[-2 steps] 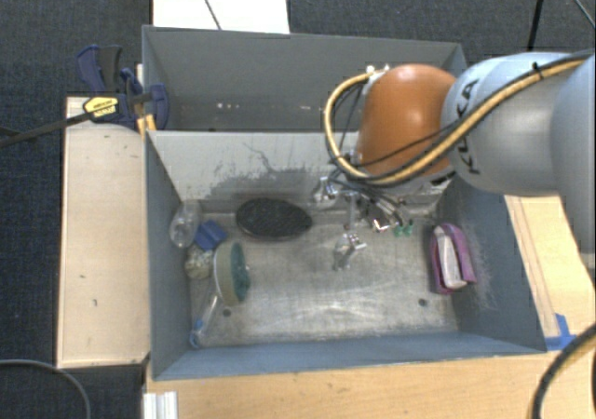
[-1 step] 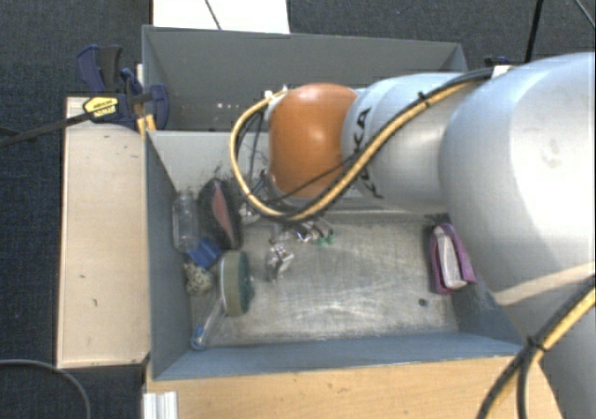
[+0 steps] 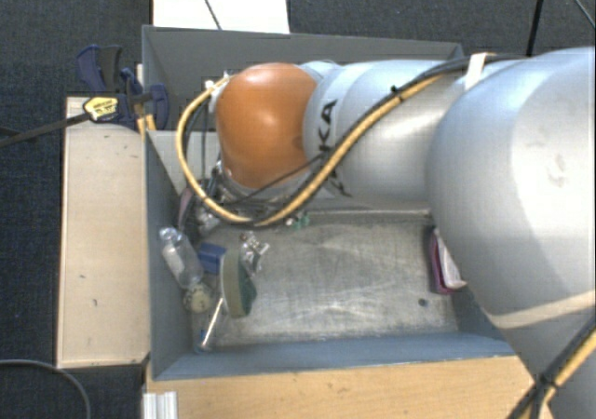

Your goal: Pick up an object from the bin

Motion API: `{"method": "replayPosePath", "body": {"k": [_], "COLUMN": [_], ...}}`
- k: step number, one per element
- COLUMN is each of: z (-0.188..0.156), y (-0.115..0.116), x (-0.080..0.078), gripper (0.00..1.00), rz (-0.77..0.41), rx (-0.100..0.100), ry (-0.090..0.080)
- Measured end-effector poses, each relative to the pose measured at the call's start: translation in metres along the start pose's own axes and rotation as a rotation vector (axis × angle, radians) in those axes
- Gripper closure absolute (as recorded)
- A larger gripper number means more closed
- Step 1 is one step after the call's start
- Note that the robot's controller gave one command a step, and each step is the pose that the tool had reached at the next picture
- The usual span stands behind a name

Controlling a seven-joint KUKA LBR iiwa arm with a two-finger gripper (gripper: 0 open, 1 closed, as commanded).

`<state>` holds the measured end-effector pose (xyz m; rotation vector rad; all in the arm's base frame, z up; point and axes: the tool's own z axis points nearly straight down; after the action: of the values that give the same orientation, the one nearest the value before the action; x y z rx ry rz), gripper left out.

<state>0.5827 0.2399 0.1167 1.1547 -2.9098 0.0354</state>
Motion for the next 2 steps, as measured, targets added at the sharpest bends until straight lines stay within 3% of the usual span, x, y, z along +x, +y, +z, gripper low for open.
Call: {"method": "replayPosePath", "body": {"k": [1, 2], "z": [0.0435, 0.0419], "y": [0.0541, 0.0546], "x": [0.0463, 0.0444], "gripper": [0.0, 1.0], "rz": [-0.161, -0.158], "rx": [-0.007, -0.009], "ry": [-0.025, -0.029]}}
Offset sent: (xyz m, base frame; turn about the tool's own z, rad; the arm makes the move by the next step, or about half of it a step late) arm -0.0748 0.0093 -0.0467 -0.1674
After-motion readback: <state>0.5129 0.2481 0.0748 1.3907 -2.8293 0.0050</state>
